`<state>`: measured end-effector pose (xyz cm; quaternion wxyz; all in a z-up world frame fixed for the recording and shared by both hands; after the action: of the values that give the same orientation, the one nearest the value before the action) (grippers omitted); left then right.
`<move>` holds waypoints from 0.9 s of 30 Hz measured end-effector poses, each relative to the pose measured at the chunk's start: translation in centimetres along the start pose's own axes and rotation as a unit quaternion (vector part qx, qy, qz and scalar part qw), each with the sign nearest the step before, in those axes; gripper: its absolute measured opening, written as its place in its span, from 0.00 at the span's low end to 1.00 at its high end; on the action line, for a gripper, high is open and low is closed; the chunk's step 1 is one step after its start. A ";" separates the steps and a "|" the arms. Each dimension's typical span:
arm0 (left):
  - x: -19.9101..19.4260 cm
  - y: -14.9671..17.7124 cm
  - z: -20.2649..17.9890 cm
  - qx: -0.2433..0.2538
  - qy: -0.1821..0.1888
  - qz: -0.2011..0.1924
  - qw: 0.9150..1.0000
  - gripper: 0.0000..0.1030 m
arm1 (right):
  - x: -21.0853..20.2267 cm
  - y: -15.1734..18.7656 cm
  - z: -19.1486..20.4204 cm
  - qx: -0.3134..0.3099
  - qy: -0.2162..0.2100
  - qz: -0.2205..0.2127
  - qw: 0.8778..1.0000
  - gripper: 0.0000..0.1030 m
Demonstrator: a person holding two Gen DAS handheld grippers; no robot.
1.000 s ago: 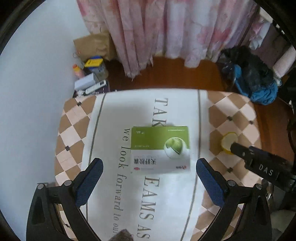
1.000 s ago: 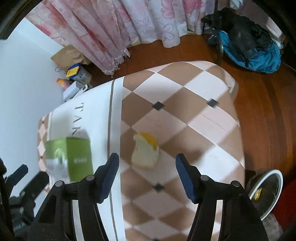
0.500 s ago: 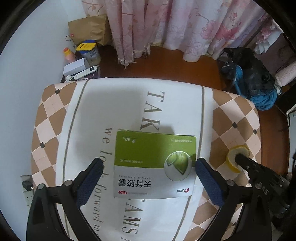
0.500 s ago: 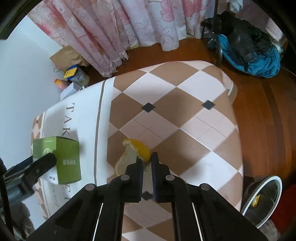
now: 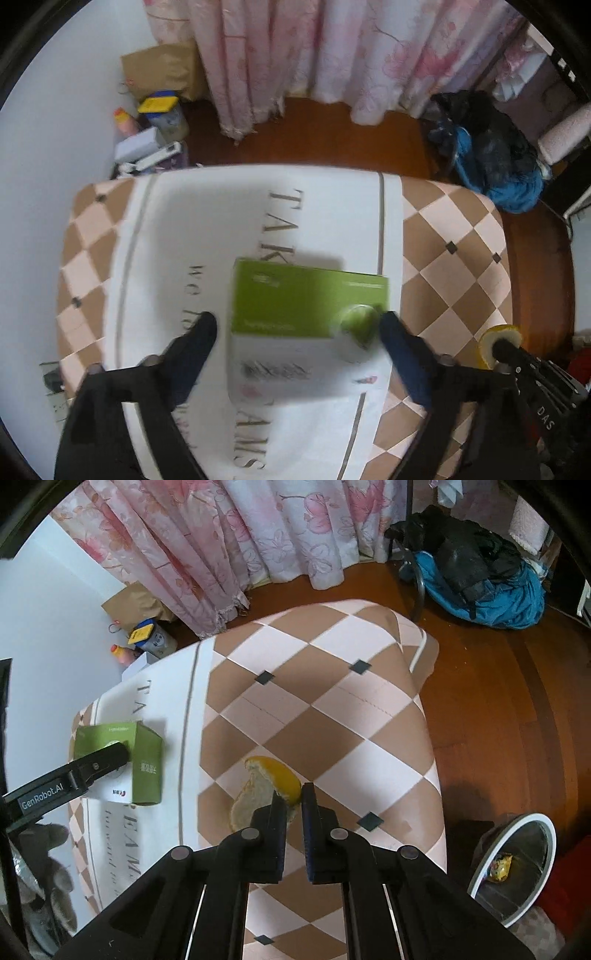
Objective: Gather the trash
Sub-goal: 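Grasp the bread piece with the right tool while the left tool grasps the green medicine box, then carry the bread and green box with both tools over the white bin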
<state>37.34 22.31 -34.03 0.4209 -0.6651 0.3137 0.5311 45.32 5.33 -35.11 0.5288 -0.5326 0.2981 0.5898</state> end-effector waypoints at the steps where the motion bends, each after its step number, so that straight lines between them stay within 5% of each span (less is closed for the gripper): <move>1: 0.3 0.1 -0.2 -0.003 0.008 0.005 1.000 0.98 | 0.2 0.1 -0.1 0.001 0.002 0.003 1.000 0.08; 10: -0.1 -0.6 -1.5 0.025 -0.035 -0.025 0.999 0.96 | 2.3 0.5 -0.1 0.000 0.005 0.016 1.000 0.08; 16: -1.1 0.6 -1.5 0.027 -0.031 -0.040 0.998 0.95 | 1.7 0.8 -0.4 0.002 -0.006 0.011 1.000 0.08; 27: -11.7 3.0 -8.3 0.083 0.008 -0.152 0.985 0.95 | -7.7 1.5 -5.5 0.013 -0.039 -0.056 0.998 0.08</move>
<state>35.63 13.26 -22.69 0.5478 -0.6720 0.2551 0.4281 44.61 -2.40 -29.61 0.5791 -0.5180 0.2546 0.5758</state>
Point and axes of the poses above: each gripper's, at about its wrist camera, not at the fingertips, and x roughly the way its jaws point, z to its left, y to its underside, the point moved 6 cm from there along x, roughly the way its jaws point, and after that the axes turned 6 degrees about x, right-handed, at the moved point
